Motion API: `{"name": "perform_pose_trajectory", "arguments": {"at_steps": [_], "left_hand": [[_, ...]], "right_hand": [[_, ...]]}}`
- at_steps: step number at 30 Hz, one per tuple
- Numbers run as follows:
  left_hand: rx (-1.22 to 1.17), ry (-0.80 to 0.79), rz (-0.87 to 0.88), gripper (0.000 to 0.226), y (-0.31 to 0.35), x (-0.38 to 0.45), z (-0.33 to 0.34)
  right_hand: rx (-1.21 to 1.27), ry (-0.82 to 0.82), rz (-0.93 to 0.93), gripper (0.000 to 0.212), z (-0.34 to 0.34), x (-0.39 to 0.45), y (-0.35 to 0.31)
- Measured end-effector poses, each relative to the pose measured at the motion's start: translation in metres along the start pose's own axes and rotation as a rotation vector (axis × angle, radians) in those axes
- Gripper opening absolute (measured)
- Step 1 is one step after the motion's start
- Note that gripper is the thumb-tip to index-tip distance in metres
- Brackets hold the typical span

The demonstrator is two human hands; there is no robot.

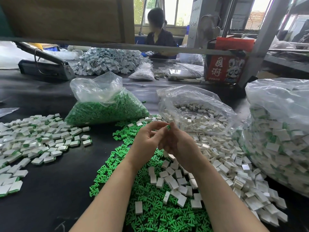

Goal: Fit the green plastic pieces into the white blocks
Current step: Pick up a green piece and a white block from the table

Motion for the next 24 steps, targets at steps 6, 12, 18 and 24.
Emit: {"name": "perform_pose_trajectory", "arguments": {"at_steps": [6, 12, 18, 24], "left_hand": [[-0.001, 0.114, 0.030, 0.014, 0.0073, 0.0025, -0.0037], [-0.070, 0.169, -0.029, 0.012, 0.0062, 0.0024, -0.0047], [-0.079, 0.213, -0.046, 0.020, 0.0073, 0.0004, -0.0051], [-0.129, 0.238, -0.061, 0.018, 0.0041, 0.0021, -0.0064]], "right_hand": [[-0.075, 0.033, -0.035, 0.058, -0.0008, -0.0012, -0.0059], [-0.118, 0.032, -0.070, 0.051, 0.0003, 0.0006, -0.0063], [-0.181, 0.054, -0.117, 0.046, -0.0010, 0.0016, -0.0065], [-0.222, 0.069, -0.151, 0.041, -0.0010, 0.0011, -0.0100]]}}
Point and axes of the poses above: each hand's wrist, its own x-axis towards the middle knuckle, its own z-axis out of the palm, y = z × x, the point moved 7 cm from there along x, towards the middle knuckle, and after that the axes turned 14 degrees about -x, right-handed, at the moved point
